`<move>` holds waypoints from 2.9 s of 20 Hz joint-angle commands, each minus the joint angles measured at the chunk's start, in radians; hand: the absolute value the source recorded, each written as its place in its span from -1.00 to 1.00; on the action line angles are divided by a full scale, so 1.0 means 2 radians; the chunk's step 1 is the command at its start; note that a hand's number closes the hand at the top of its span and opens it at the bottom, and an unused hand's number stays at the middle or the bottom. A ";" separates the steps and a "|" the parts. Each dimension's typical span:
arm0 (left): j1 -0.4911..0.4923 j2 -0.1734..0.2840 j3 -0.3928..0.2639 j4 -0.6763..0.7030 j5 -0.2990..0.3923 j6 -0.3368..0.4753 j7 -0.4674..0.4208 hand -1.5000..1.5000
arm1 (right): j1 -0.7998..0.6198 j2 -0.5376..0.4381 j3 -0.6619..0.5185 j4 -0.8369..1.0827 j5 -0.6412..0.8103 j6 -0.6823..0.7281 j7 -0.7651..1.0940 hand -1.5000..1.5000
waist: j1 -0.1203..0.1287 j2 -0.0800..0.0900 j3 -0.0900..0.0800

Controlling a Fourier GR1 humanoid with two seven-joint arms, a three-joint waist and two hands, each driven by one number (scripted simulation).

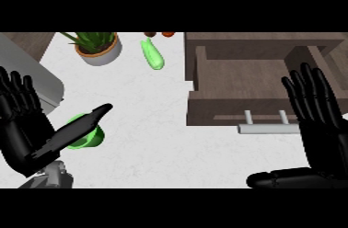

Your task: Pick up the cup, place it into the drawer and close the drawer

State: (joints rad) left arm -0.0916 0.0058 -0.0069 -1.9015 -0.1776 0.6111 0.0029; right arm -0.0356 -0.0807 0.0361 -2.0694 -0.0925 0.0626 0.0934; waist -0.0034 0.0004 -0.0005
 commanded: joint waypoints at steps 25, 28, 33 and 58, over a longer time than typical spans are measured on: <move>0.020 -0.003 0.001 0.061 0.041 0.068 -0.005 -1.00 | -0.034 -0.012 -0.039 -0.020 -0.024 0.016 0.044 -1.00 | 0.001 -0.001 0.000; 0.053 -0.003 -0.013 0.054 0.055 0.083 -0.028 -1.00 | -0.030 -0.007 -0.048 0.014 -0.024 0.020 0.007 -1.00 | 0.002 0.000 0.000; 0.088 -0.003 -0.014 0.099 0.104 0.096 -0.107 -1.00 | -0.004 0.012 -0.012 -0.022 0.000 0.006 0.022 -1.00 | 0.002 -0.001 0.000; 0.083 -0.003 0.081 0.364 0.295 -0.047 -0.380 -1.00 | -0.033 -0.001 -0.036 -0.010 -0.019 0.019 0.042 -1.00 | 0.002 0.000 0.000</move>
State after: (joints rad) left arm 0.0498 0.0004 0.1251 -1.2408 0.3631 0.5844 -0.6513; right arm -0.0955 -0.0732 -0.0255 -2.0722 -0.1252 0.0991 0.1527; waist -0.0004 -0.0002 -0.0004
